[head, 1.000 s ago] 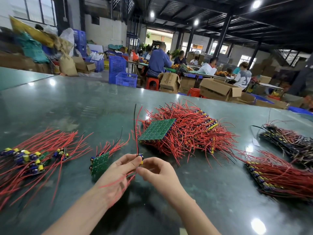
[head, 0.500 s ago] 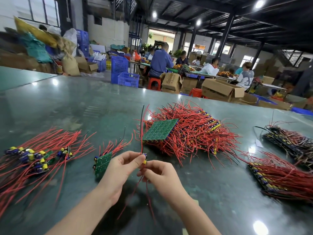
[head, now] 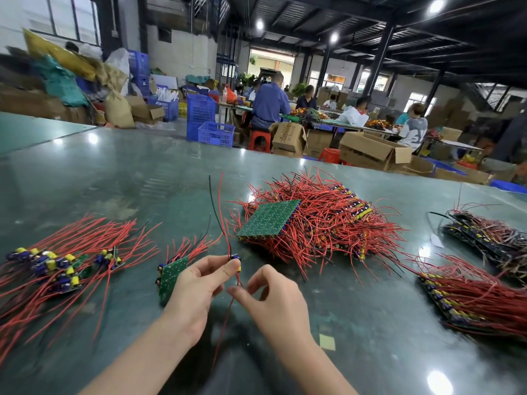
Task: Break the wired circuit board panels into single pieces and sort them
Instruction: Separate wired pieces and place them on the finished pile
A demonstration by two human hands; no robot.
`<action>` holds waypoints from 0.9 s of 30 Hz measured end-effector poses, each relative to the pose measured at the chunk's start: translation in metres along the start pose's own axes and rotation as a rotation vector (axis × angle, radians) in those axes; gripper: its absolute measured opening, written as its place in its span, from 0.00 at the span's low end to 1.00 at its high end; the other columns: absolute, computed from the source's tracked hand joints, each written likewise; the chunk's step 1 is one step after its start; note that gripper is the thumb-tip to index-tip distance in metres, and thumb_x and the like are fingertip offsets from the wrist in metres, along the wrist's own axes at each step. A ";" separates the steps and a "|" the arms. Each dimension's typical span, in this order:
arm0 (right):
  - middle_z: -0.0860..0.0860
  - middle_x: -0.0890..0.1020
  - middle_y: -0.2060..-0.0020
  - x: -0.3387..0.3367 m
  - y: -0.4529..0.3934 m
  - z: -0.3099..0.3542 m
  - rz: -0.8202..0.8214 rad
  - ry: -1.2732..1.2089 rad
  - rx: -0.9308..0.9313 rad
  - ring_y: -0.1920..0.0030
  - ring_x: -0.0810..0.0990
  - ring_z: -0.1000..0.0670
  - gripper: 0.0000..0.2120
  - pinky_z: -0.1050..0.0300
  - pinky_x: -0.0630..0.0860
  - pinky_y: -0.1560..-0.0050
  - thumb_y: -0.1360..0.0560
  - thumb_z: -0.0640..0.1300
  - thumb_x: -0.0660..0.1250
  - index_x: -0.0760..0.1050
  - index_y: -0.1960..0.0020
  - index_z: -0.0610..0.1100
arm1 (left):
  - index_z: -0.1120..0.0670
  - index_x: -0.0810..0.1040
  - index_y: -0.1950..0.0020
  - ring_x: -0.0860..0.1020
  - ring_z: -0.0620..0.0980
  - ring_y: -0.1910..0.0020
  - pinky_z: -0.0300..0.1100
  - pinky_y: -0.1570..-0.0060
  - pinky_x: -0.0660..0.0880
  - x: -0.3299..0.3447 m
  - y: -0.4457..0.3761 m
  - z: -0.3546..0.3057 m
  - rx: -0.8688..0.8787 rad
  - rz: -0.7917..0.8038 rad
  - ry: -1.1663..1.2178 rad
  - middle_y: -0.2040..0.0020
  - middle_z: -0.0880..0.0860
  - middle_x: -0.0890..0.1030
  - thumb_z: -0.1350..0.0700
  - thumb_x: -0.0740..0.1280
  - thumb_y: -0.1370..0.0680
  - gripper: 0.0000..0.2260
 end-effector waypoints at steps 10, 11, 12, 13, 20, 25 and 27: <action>0.56 0.75 0.72 0.013 0.000 -0.001 0.141 -0.194 0.104 0.70 0.72 0.59 0.11 0.60 0.67 0.66 0.29 0.48 0.68 0.71 0.69 0.50 | 0.54 0.83 0.65 0.75 0.46 0.62 0.42 0.56 0.69 0.004 0.005 -0.010 0.087 0.012 -0.065 0.66 0.49 0.82 0.53 0.74 0.41 0.09; 0.55 0.76 0.74 0.017 0.001 0.001 0.218 -0.401 0.142 0.72 0.71 0.60 0.10 0.62 0.68 0.67 0.28 0.43 0.67 0.73 0.68 0.48 | 0.54 0.83 0.65 0.76 0.45 0.64 0.41 0.57 0.69 0.002 0.004 -0.010 0.077 0.006 -0.061 0.67 0.49 0.82 0.53 0.74 0.41 0.08; 0.55 0.78 0.74 0.021 0.002 0.005 0.302 -0.582 0.171 0.72 0.72 0.60 0.10 0.64 0.69 0.67 0.27 0.41 0.66 0.74 0.67 0.45 | 0.54 0.84 0.66 0.78 0.43 0.66 0.41 0.59 0.69 0.001 0.003 -0.010 0.052 0.005 -0.040 0.68 0.48 0.82 0.54 0.73 0.40 0.06; 0.54 0.79 0.72 0.024 0.004 0.009 0.375 -0.718 0.185 0.70 0.74 0.59 0.10 0.65 0.71 0.65 0.26 0.40 0.66 0.74 0.66 0.44 | 0.53 0.84 0.67 0.79 0.42 0.69 0.40 0.60 0.69 0.001 0.001 -0.008 0.017 0.011 -0.004 0.68 0.48 0.82 0.54 0.72 0.39 0.03; 0.54 0.72 0.72 0.020 -0.003 0.006 0.312 -0.560 0.082 0.69 0.68 0.55 0.12 0.61 0.67 0.64 0.25 0.41 0.67 0.70 0.65 0.47 | 0.53 0.83 0.66 0.80 0.41 0.69 0.39 0.60 0.71 0.001 0.000 -0.005 -0.062 0.023 0.028 0.68 0.48 0.83 0.54 0.73 0.39 0.04; 0.55 0.80 0.69 0.012 -0.007 0.010 0.208 -0.546 -0.011 0.68 0.75 0.61 0.06 0.67 0.71 0.62 0.27 0.42 0.71 0.78 0.60 0.53 | 0.54 0.80 0.61 0.81 0.43 0.70 0.40 0.60 0.72 -0.001 -0.003 -0.007 -0.066 0.028 0.046 0.68 0.50 0.82 0.55 0.72 0.38 0.08; 0.53 0.81 0.71 0.012 -0.006 0.013 0.208 -0.503 -0.039 0.71 0.73 0.61 0.10 0.66 0.68 0.66 0.26 0.43 0.70 0.80 0.64 0.54 | 0.56 0.80 0.61 0.80 0.44 0.71 0.41 0.59 0.73 0.002 0.001 -0.009 -0.027 0.044 0.005 0.69 0.52 0.82 0.55 0.72 0.39 0.08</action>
Point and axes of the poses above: each hand's wrist, its own y-axis away from the middle knuckle, its own x-axis out of the palm, z = x × y, the point moved 9 cm from there along -y, towards the middle knuckle
